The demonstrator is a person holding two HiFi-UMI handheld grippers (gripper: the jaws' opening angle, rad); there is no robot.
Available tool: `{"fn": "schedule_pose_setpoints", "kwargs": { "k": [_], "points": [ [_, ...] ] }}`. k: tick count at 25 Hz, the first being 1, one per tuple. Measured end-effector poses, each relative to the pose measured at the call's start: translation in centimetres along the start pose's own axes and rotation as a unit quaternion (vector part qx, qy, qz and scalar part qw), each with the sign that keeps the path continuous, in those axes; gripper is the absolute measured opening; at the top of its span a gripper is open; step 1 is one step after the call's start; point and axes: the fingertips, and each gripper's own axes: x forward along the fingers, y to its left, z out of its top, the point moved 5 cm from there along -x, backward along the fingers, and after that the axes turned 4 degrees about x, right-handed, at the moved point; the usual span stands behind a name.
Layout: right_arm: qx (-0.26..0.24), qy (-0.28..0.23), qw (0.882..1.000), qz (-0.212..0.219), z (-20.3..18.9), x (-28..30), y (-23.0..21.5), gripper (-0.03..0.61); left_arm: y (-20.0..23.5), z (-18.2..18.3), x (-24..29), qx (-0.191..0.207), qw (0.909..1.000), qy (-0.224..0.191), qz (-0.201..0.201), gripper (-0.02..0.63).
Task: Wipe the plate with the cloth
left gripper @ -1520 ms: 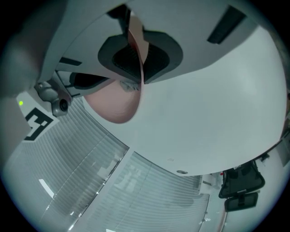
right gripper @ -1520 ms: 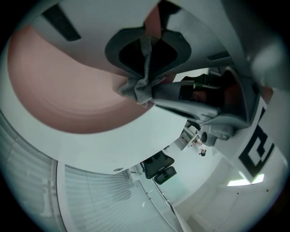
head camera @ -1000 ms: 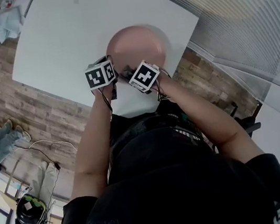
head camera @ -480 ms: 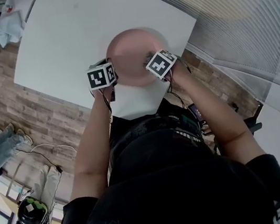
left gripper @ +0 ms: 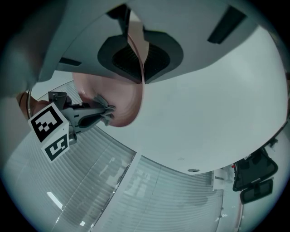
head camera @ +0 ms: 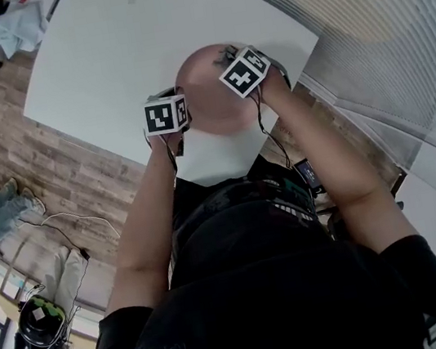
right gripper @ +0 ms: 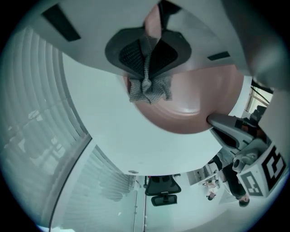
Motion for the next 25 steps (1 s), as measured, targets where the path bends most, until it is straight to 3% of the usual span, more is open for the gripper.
{"fn": "schedule_pose_setpoints", "kwargs": {
  "k": [6,11,16,25],
  "points": [
    [-0.06,-0.055,0.996,0.034,4.8,1.0,3.1,0.035,0.2,0.1,0.0,-0.004,1.0,0.003,-0.004,0.029],
    [-0.095,-0.09,0.985,0.109,6.6,1.1,7.8,0.035,0.2,0.0,-0.1,-0.01,0.9999,0.003,-0.004,0.029],
    [-0.103,-0.102,0.974,0.175,5.7,0.6,12.0,0.035,0.4,-0.2,-0.4,-0.023,0.9997,-0.006,-0.005,0.029],
    [-0.125,-0.107,0.962,0.22,2.0,-0.5,15.2,0.035,0.4,-0.2,-0.3,-0.032,0.9995,-0.006,-0.007,0.028]
  ]
}}
